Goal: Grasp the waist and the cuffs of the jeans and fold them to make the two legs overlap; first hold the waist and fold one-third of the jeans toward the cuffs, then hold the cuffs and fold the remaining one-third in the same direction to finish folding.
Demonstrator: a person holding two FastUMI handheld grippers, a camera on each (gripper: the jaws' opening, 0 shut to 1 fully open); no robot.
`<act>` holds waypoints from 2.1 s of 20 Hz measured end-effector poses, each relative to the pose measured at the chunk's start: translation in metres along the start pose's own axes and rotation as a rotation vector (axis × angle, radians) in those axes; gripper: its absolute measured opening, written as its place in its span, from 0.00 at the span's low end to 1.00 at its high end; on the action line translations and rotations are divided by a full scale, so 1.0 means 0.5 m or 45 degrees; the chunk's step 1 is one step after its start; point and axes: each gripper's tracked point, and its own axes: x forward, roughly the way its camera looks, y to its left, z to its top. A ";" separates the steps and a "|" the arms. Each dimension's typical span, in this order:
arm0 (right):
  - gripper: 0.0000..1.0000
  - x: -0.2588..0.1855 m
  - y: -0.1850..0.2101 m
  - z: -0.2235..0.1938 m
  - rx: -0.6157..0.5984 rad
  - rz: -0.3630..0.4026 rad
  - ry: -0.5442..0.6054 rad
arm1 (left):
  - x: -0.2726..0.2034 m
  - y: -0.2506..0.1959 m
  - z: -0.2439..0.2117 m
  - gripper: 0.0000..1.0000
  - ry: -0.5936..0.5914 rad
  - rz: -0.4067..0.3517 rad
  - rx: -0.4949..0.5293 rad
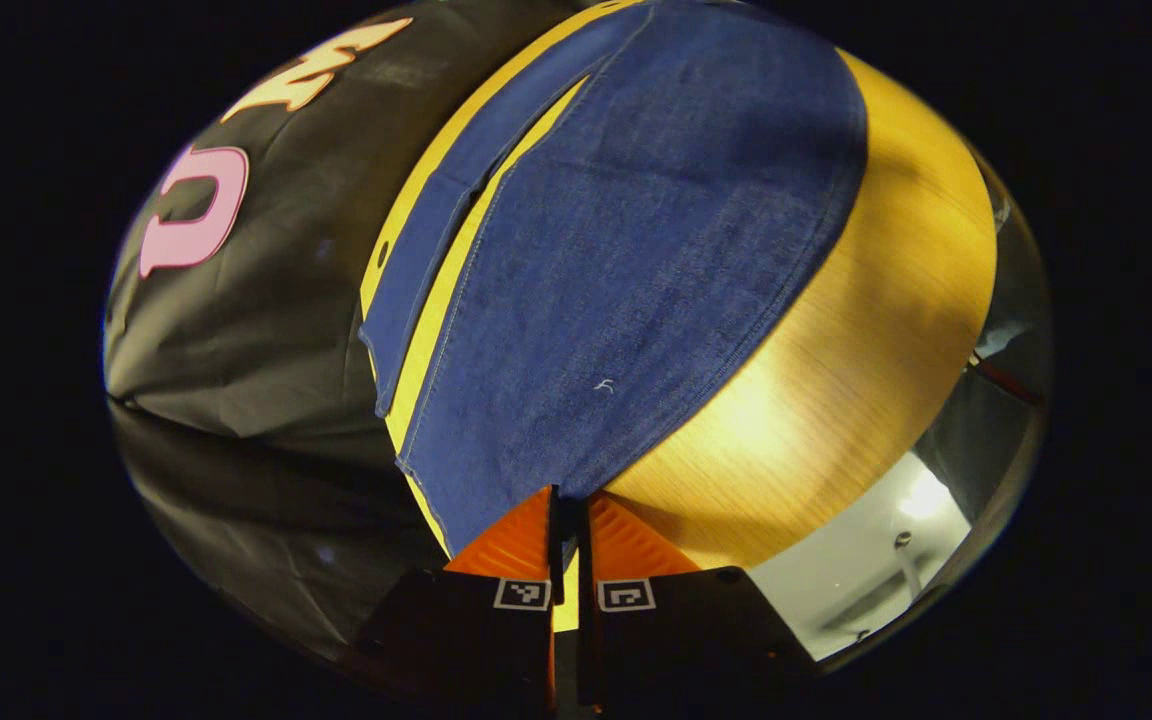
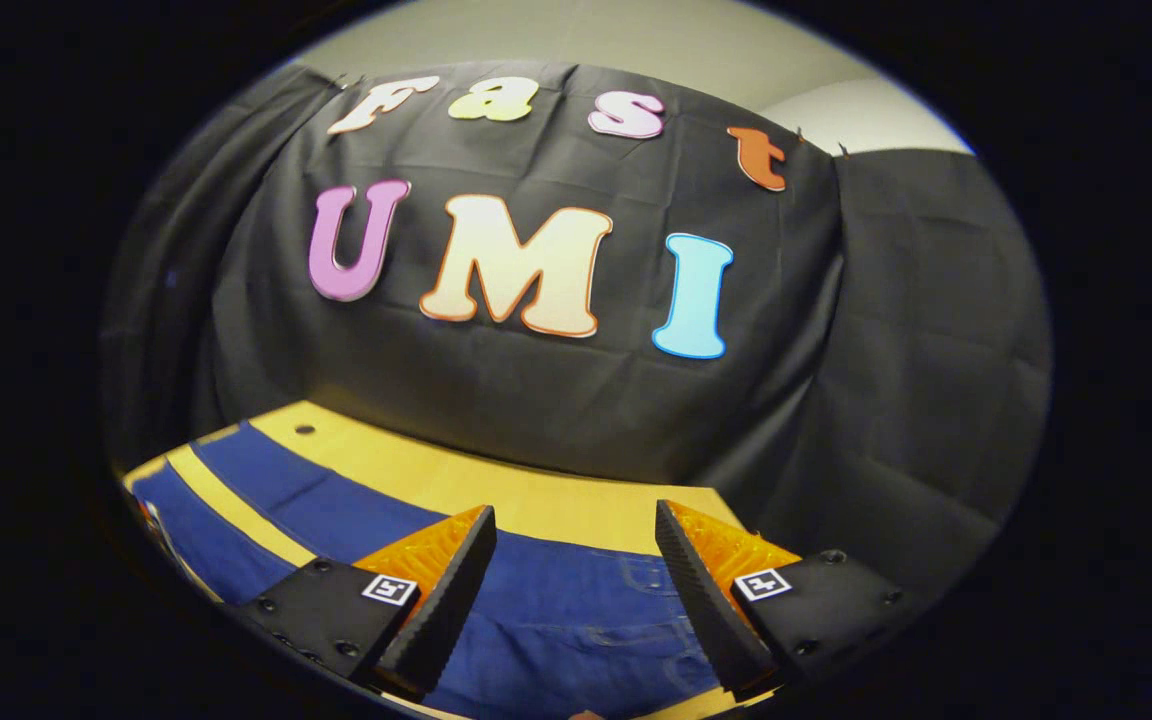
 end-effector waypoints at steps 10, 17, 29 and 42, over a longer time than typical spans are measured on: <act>0.99 -0.109 -0.092 -0.245 -0.549 0.180 0.189 | 0.001 0.002 -0.004 0.00 0.020 0.014 0.087; 0.97 -0.137 -0.085 -0.480 -0.916 0.460 0.444 | 0.009 0.008 -0.005 0.00 0.073 0.110 0.108; 0.89 -0.144 -0.031 -0.575 -1.380 0.653 0.322 | 0.007 0.004 -0.007 0.00 0.117 0.134 0.078; 0.04 -0.097 -0.014 -0.516 -1.134 0.448 0.300 | 0.004 0.021 -0.004 0.00 0.148 0.064 -0.157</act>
